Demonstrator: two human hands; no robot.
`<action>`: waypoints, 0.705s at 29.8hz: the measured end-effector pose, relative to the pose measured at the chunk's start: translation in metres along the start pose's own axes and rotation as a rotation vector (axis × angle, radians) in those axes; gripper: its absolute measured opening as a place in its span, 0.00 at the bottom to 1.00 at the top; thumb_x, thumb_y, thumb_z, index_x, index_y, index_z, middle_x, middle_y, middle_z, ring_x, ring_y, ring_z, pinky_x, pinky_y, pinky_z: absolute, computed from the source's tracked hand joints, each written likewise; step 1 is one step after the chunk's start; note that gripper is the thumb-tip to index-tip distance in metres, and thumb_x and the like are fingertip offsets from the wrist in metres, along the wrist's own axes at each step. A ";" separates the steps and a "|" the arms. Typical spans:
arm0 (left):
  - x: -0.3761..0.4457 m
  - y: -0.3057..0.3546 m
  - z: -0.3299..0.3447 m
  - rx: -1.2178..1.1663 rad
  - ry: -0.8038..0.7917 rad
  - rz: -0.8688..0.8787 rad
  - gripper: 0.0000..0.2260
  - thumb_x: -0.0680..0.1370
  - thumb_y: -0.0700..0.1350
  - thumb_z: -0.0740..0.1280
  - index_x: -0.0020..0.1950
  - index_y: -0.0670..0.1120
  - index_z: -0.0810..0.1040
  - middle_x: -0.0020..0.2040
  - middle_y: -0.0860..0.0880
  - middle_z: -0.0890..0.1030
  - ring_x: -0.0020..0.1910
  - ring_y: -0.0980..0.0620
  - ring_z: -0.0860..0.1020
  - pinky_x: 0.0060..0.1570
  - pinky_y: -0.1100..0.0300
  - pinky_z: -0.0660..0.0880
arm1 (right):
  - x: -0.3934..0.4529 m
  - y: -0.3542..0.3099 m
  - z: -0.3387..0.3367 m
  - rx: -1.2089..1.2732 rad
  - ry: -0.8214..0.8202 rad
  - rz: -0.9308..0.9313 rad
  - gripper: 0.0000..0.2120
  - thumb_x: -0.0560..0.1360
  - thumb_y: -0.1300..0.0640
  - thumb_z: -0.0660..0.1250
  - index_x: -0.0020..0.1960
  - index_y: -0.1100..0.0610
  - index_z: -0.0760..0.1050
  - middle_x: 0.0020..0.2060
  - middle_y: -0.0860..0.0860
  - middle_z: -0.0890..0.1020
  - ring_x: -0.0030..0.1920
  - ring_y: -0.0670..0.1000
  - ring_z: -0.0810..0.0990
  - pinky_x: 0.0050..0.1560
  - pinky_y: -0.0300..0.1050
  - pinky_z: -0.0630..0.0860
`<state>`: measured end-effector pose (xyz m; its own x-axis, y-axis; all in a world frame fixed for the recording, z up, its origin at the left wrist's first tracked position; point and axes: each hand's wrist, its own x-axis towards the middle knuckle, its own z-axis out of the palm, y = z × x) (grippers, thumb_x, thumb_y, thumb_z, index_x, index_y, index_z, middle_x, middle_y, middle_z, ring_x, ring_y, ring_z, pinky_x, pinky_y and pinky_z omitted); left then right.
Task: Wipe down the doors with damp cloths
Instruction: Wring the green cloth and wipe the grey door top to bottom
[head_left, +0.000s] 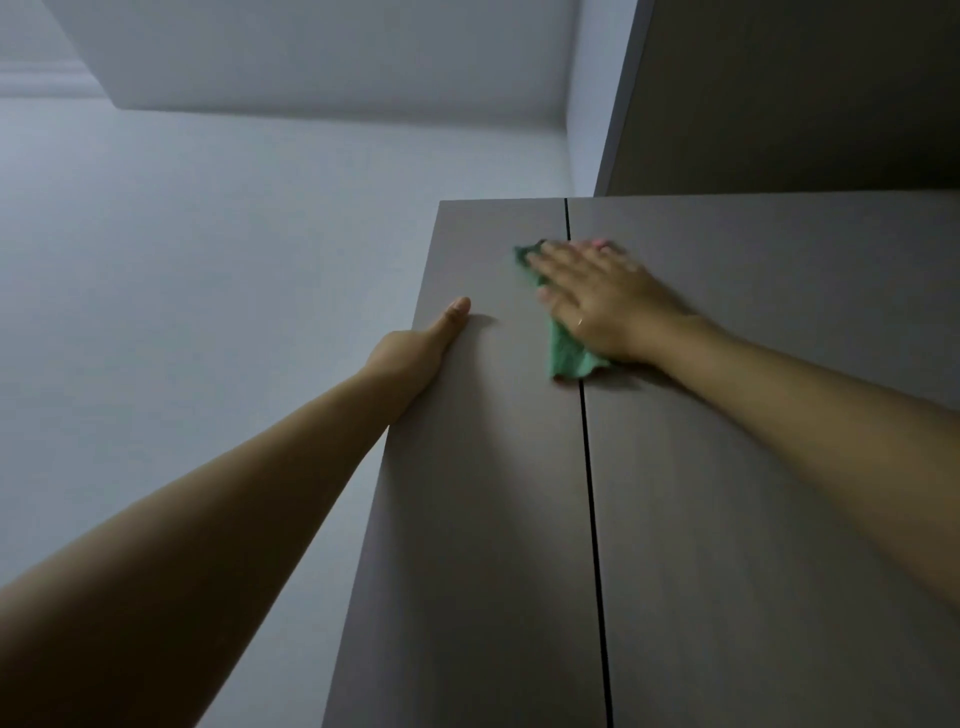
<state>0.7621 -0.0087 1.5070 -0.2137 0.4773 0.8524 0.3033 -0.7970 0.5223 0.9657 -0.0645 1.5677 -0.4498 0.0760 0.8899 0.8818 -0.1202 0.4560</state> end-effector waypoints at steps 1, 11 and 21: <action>-0.001 0.000 0.000 0.008 0.002 -0.004 0.42 0.70 0.74 0.58 0.66 0.39 0.72 0.61 0.42 0.75 0.51 0.45 0.71 0.51 0.56 0.65 | 0.004 0.008 -0.005 0.004 -0.007 0.131 0.25 0.82 0.45 0.44 0.78 0.49 0.47 0.77 0.47 0.49 0.76 0.50 0.48 0.74 0.47 0.40; -0.011 0.002 0.002 0.091 0.057 -0.004 0.42 0.72 0.73 0.56 0.65 0.36 0.72 0.60 0.40 0.74 0.57 0.42 0.73 0.50 0.56 0.64 | -0.052 -0.004 -0.005 0.026 -0.027 0.115 0.25 0.82 0.45 0.44 0.78 0.48 0.46 0.77 0.46 0.48 0.77 0.49 0.47 0.75 0.46 0.40; -0.012 -0.005 0.008 0.214 0.159 0.026 0.35 0.74 0.71 0.55 0.45 0.37 0.75 0.36 0.44 0.73 0.33 0.48 0.70 0.38 0.55 0.64 | -0.056 -0.025 0.013 0.036 0.013 0.133 0.26 0.81 0.43 0.45 0.77 0.47 0.48 0.77 0.45 0.50 0.76 0.49 0.48 0.75 0.48 0.40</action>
<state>0.7706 -0.0073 1.4945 -0.3415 0.3798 0.8597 0.4966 -0.7037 0.5081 0.9707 -0.0524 1.5059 -0.3297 0.0489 0.9428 0.9384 -0.0926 0.3330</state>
